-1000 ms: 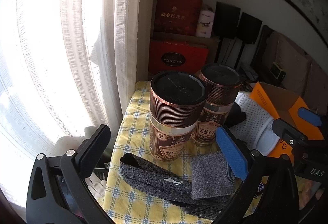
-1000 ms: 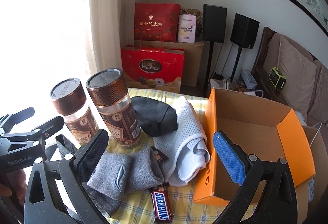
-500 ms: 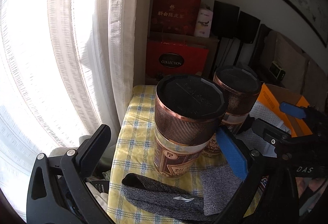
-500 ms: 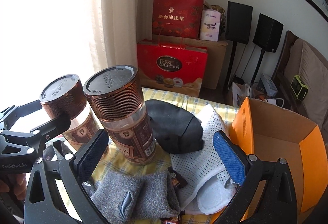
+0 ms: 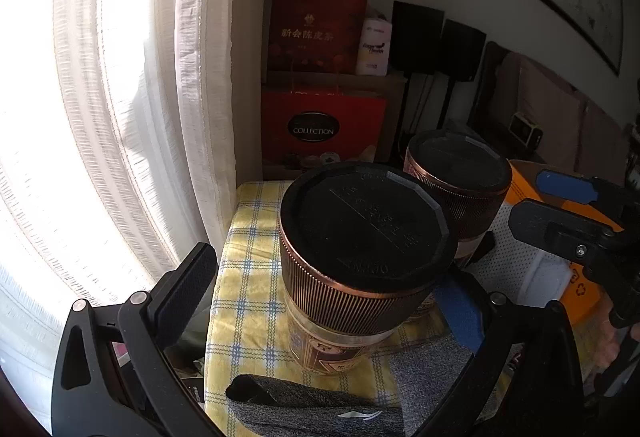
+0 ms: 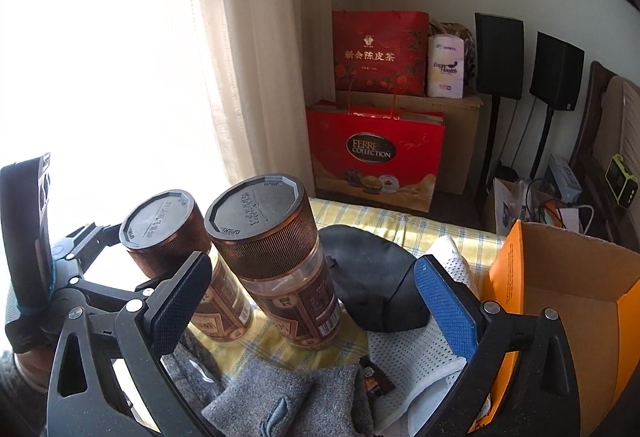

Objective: Organize objects
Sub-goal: 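Grasp a brown-capped jar with each tool, closing both grippers around them, then carry both held jars up and over into the orange cardboard box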

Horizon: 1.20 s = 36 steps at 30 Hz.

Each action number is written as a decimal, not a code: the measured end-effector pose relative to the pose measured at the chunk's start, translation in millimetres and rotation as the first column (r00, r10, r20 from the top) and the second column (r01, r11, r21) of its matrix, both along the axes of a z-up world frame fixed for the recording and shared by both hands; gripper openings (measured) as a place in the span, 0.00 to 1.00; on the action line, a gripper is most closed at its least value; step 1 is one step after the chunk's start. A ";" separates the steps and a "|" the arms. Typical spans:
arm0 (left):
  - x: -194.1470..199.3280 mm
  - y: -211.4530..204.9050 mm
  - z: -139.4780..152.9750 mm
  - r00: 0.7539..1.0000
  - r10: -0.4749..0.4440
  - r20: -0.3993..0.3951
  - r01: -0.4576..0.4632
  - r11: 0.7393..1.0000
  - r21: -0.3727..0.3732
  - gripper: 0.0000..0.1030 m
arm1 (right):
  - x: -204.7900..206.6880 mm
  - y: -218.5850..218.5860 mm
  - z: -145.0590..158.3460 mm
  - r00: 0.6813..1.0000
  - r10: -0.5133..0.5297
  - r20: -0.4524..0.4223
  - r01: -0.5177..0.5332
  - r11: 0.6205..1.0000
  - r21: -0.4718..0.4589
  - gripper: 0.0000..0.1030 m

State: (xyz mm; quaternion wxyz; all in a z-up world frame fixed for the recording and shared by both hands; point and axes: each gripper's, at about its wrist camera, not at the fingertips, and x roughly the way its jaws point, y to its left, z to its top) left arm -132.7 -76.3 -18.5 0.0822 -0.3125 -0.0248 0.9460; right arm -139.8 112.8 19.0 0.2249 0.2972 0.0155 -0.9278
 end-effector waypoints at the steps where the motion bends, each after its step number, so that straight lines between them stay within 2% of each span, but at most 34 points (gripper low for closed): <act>1: -0.4 0.5 0.2 1.000 -0.003 -0.004 0.003 1.000 0.001 0.99 | -0.2 1.5 0.2 1.000 0.000 0.007 0.000 1.000 -0.014 0.99; 4: -3.9 1.4 0.4 1.000 -0.022 -0.006 0.022 1.000 0.015 0.83 | -0.6 4.4 0.9 1.000 -0.005 0.018 0.006 0.999 -0.035 0.99; 6: -4.5 -0.4 1.0 0.999 -0.033 -0.001 0.033 0.999 0.036 0.62 | -1.2 4.8 1.8 1.000 -0.009 0.017 0.010 0.999 -0.031 0.99; 7: -3.2 -1.5 1.6 0.999 -0.036 -0.002 0.036 0.999 0.039 0.61 | -2.0 4.9 2.1 1.000 -0.011 0.017 0.012 1.000 -0.027 0.99; 13: 7.1 -13.2 1.2 0.999 -0.030 -0.015 0.031 0.997 0.070 0.61 | -4.4 -3.3 3.3 1.000 -0.012 -0.001 0.012 1.000 0.018 0.99; 22: 10.4 -27.1 -0.8 0.999 -0.029 -0.017 0.031 0.994 0.108 0.61 | -18.3 -38.7 -8.7 1.000 0.026 -0.004 -0.026 0.994 0.111 0.99; 25: 5.3 -27.2 -0.4 1.000 -0.027 -0.002 0.027 0.993 0.116 0.60 | -25.2 -50.3 -10.0 0.999 0.034 0.001 -0.033 0.990 0.139 0.89; 27: 2.8 -27.7 0.2 1.000 -0.024 0.006 0.024 0.992 0.122 0.60 | -31.9 -54.9 -12.6 0.999 0.034 0.024 -0.037 0.986 0.161 0.70; 28: 3.7 -28.8 0.3 1.000 -0.021 0.011 0.019 0.992 0.125 0.60 | -34.4 -55.8 -14.3 0.999 0.039 0.038 -0.044 0.985 0.164 0.65; 36: -0.2 -29.1 12.1 0.999 -0.018 0.029 0.013 0.985 0.170 0.60 | -27.0 -53.4 -6.3 1.000 0.032 0.001 -0.031 0.983 0.181 0.65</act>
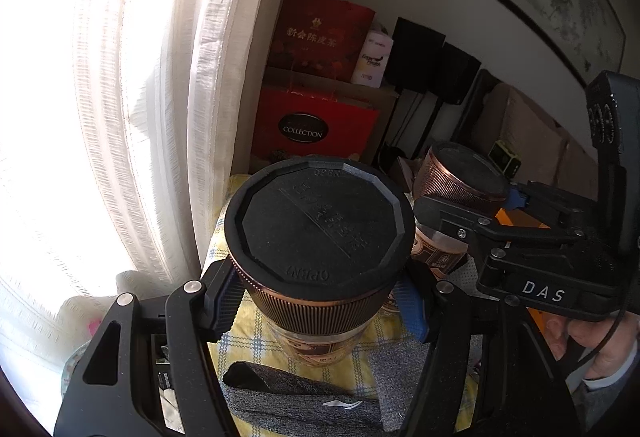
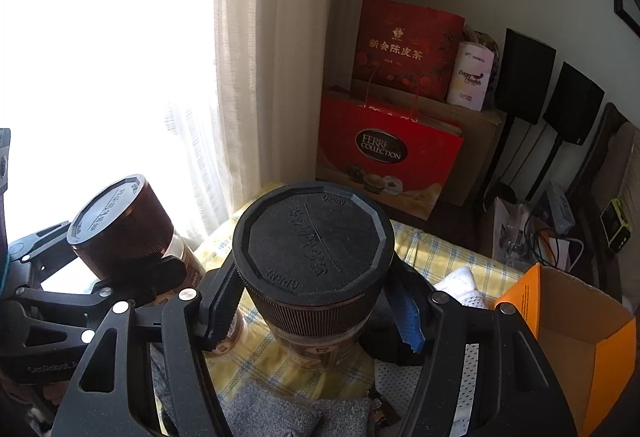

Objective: Organize objects
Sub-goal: 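Carry both held jars up and over into the orange cardboard box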

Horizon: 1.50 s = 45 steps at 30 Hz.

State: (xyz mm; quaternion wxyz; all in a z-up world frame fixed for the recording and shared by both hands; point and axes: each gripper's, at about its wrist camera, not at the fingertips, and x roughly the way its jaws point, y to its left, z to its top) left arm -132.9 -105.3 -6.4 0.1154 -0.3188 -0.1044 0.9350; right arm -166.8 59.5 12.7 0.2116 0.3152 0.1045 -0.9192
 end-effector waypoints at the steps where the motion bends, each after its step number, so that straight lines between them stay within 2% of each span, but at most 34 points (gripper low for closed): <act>1: 1.1 1.4 5.2 1.000 -0.003 -0.007 0.003 1.000 -0.004 0.60 | 1.9 2.1 5.0 1.000 0.001 -0.005 -0.001 1.000 -0.012 0.65; 8: 17.2 23.6 51.6 0.996 -0.057 -0.071 0.054 0.997 -0.053 0.60 | 24.3 24.8 54.2 0.999 -0.023 -0.028 0.020 0.996 -0.082 0.65; 13: 27.1 55.1 79.9 0.987 -0.135 -0.091 0.129 0.989 -0.069 0.60 | 45.8 54.3 88.4 0.997 -0.060 -0.050 0.055 0.994 -0.097 0.65; 20: 42.7 120.2 105.7 0.959 -0.263 -0.106 0.254 0.963 -0.089 0.60 | 68.2 119.0 109.7 0.986 -0.158 -0.047 0.152 0.983 -0.100 0.65; 32: 42.9 229.2 116.8 0.913 -0.402 -0.064 0.401 0.915 -0.041 0.60 | 91.8 238.7 105.5 0.935 -0.355 -0.024 0.353 0.934 -0.062 0.65; 40: 36.4 293.0 104.0 0.891 -0.454 -0.007 0.453 0.891 -0.035 0.60 | 91.7 311.3 72.6 0.882 -0.467 0.065 0.471 0.880 -0.059 0.65; 45: 25.7 321.4 86.3 0.880 -0.473 0.049 0.475 0.879 -0.042 0.60 | 88.7 342.2 54.5 0.863 -0.492 0.118 0.500 0.864 -0.052 0.65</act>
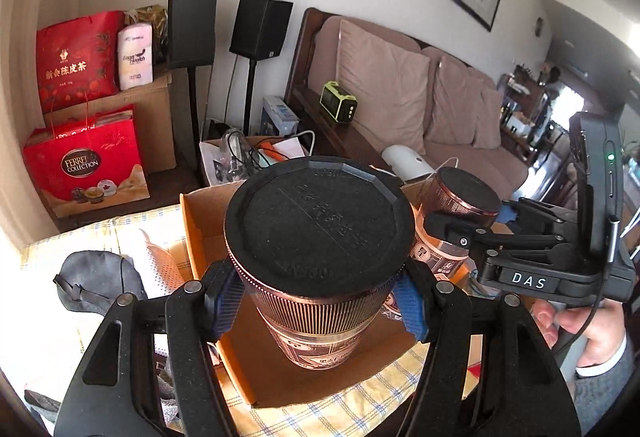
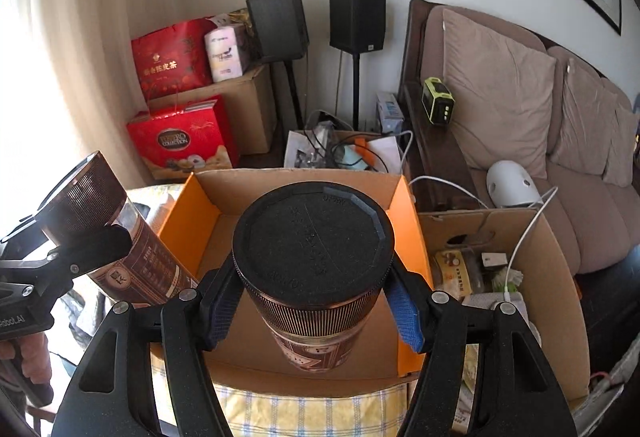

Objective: Organize objects
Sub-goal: 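Carry both held jars up and over into the orange cardboard box, then lower the jars upright into the box and open both grippers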

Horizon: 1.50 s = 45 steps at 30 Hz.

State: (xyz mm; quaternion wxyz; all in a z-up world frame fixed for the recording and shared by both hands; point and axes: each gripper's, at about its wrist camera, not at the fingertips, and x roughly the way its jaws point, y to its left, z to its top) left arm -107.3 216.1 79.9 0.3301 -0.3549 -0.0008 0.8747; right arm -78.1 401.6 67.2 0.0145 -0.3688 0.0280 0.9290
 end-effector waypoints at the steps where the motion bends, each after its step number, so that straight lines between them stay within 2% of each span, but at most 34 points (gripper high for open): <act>1: -2.7 4.8 -3.7 1.000 -0.002 0.006 0.002 1.000 -0.011 0.60 | -2.8 4.7 -2.7 1.000 -0.006 0.011 0.006 1.000 0.001 0.65; 8: -26.5 26.9 -35.6 0.992 -0.018 0.126 0.021 0.999 -0.024 0.60 | -16.6 20.1 -17.6 0.997 -0.016 0.082 0.014 1.000 0.022 0.65; 12: -30.4 39.1 -53.7 0.988 -0.026 0.151 0.037 0.997 -0.071 0.60 | -24.3 22.8 -25.1 0.993 -0.002 0.120 -0.001 1.000 0.021 0.65; 17: -43.4 47.7 -69.4 0.978 -0.035 0.204 0.051 0.996 -0.074 0.60 | -39.4 26.5 -34.8 0.987 0.017 0.157 -0.017 1.000 -0.002 0.65; 23: -62.0 54.5 -76.4 0.972 -0.036 0.233 0.058 0.995 -0.085 0.60 | -62.1 28.5 -43.5 0.980 0.035 0.195 -0.031 0.999 -0.026 0.65; 30: -92.1 71.3 -81.7 0.963 -0.023 0.267 0.050 0.994 -0.093 0.60 | -99.4 37.7 -48.7 0.976 0.007 0.216 0.005 0.999 -0.054 0.65; 36: -111.2 80.6 -92.9 0.943 0.057 0.327 -0.012 0.990 -0.138 0.60 | -123.5 42.7 -65.8 0.971 -0.043 0.234 0.051 0.998 -0.028 0.66; 38: -113.6 82.9 -98.8 0.939 0.086 0.334 -0.027 0.984 -0.178 0.61 | -126.8 44.2 -73.4 0.966 -0.050 0.253 0.058 0.998 -0.023 0.66; 40: -112.6 81.6 -102.3 0.941 0.085 0.326 -0.023 0.982 -0.188 0.61 | -127.4 44.4 -80.6 0.961 -0.042 0.275 0.048 0.999 -0.014 0.66; 45: -107.4 70.3 -99.0 0.952 0.110 0.285 -0.055 0.979 -0.194 0.71 | -118.6 44.7 -85.6 0.958 -0.040 0.286 0.041 0.999 0.004 0.70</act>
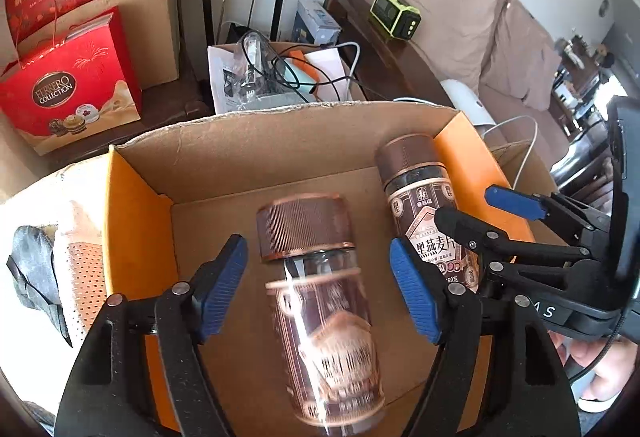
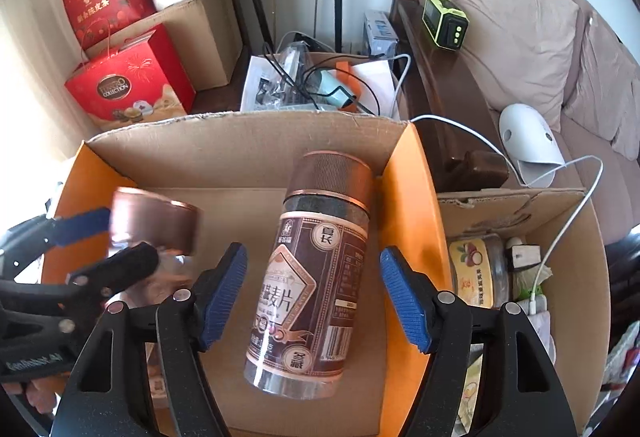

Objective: Organize objects
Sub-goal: 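Lower the jars upright into the box and open both grippers, then withdraw both open tools from the box back toward the socks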

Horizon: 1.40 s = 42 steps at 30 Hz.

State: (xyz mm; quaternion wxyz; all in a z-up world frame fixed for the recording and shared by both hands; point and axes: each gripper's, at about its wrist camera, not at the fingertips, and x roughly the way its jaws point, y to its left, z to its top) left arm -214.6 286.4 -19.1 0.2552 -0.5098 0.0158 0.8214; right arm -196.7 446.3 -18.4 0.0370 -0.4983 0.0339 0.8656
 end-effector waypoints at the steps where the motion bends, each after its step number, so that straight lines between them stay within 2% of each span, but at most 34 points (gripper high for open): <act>1: 1.8 -1.8 3.6 1.000 0.002 -0.016 -0.003 1.000 -0.005 0.71 | 3.0 -1.1 0.7 1.000 -0.006 -0.003 0.006 1.000 0.002 0.70; 4: 7.6 -7.3 16.5 0.999 0.000 -0.054 0.000 1.000 -0.014 0.72 | 12.6 0.5 8.4 0.999 -0.013 -0.030 0.013 1.000 -0.010 0.72; 8: 17.1 -20.6 31.2 0.997 0.004 -0.071 -0.005 1.000 -0.009 0.78 | 27.4 -1.7 21.1 0.997 -0.021 -0.071 0.020 1.000 -0.014 0.74; 14: 37.2 -48.8 50.3 0.993 0.014 -0.113 -0.014 1.000 0.003 0.79 | 41.2 -18.7 26.2 0.997 0.006 -0.072 -0.011 0.998 -0.068 0.73; 18: 48.7 -73.4 59.0 0.987 0.042 -0.157 -0.044 0.999 -0.005 0.91 | 47.9 -36.9 26.3 0.996 0.030 -0.085 -0.037 0.996 -0.086 0.73; 23: 59.9 -108.0 66.9 0.979 0.056 -0.196 -0.059 0.998 -0.009 0.94 | 53.5 -61.9 31.0 0.993 0.059 -0.101 -0.069 0.993 -0.092 0.73; 26: 63.8 -135.5 67.6 0.974 0.091 -0.205 -0.091 0.996 0.008 1.00 | 57.9 -81.8 37.4 0.988 0.089 -0.123 -0.102 0.990 -0.097 0.75; 31: 71.0 -174.3 64.9 0.958 0.138 -0.250 -0.153 0.987 -0.043 1.00 | 64.7 -114.4 48.1 0.978 0.135 -0.158 -0.146 0.987 -0.061 0.78; 35: 79.5 -202.7 58.9 0.957 0.157 -0.242 -0.172 0.984 -0.039 1.00 | 70.5 -133.9 54.2 0.971 0.154 -0.180 -0.171 0.982 -0.079 0.79; 42: 112.5 -245.2 53.8 0.938 0.169 -0.303 -0.196 0.979 -0.062 1.00 | 90.7 -173.7 56.1 0.954 0.209 -0.214 -0.231 0.970 -0.082 0.79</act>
